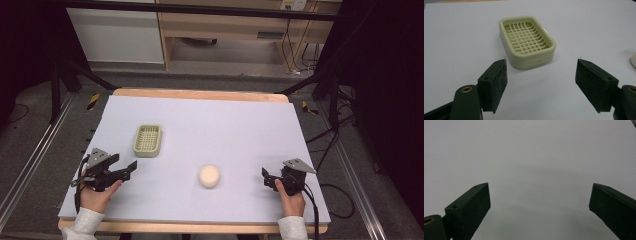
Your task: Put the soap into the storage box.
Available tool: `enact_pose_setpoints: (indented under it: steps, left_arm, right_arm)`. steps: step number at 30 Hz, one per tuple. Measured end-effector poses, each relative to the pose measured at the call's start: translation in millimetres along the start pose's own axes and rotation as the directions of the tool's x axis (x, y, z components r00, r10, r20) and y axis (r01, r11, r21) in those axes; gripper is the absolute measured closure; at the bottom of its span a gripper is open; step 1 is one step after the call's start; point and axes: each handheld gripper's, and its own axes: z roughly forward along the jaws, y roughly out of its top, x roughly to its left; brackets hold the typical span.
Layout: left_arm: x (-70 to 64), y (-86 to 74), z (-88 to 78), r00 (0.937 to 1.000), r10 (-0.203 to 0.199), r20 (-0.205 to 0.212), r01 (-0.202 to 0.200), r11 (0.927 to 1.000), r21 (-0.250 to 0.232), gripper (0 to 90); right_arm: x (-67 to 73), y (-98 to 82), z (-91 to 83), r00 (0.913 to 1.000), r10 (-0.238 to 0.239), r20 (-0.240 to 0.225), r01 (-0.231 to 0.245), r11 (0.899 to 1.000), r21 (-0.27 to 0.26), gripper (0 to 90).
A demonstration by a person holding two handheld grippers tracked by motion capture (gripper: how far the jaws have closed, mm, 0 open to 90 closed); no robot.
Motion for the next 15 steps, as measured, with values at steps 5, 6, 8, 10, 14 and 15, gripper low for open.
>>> enact_pose_setpoints:
  steps: [5,6,8,10,14,15]
  left_arm:
    - [-4.1,1.5,0.5,0.9999,0.013,0.010,-0.013,0.9999,-0.002,25.1]
    - [-4.8,1.8,0.7,0.9998,0.014,0.012,-0.014,0.9999,-0.001,24.9]
    - [-6.4,2.5,1.4,0.9997,0.016,0.017,-0.016,0.9999,-0.003,24.7]
    - [-8.5,3.1,2.1,0.9995,0.023,0.020,-0.023,0.9997,-0.003,24.6]
    - [-11.3,4.0,3.3,0.9993,0.027,0.028,-0.027,0.9996,-0.003,24.3]
    - [-12.0,4.3,3.7,0.9991,0.029,0.029,-0.029,0.9996,-0.001,24.2]
  right_arm:
    - [0.7,0.1,0.5,1.0000,-0.004,0.004,0.004,1.000,0.004,3.9]
    - [0.8,0.2,0.7,1.0000,-0.007,0.004,0.007,1.000,0.006,3.9]
    - [1.3,0.3,0.9,1.0000,-0.007,0.006,0.007,1.000,0.010,3.9]
    - [1.3,0.4,1.4,0.9999,-0.011,0.006,0.011,1.000,0.015,4.0]
    - [1.8,0.5,1.5,0.9999,-0.011,0.004,0.011,1.000,0.017,3.9]
    - [1.8,0.5,1.5,0.9999,-0.011,0.004,0.011,1.000,0.018,3.9]
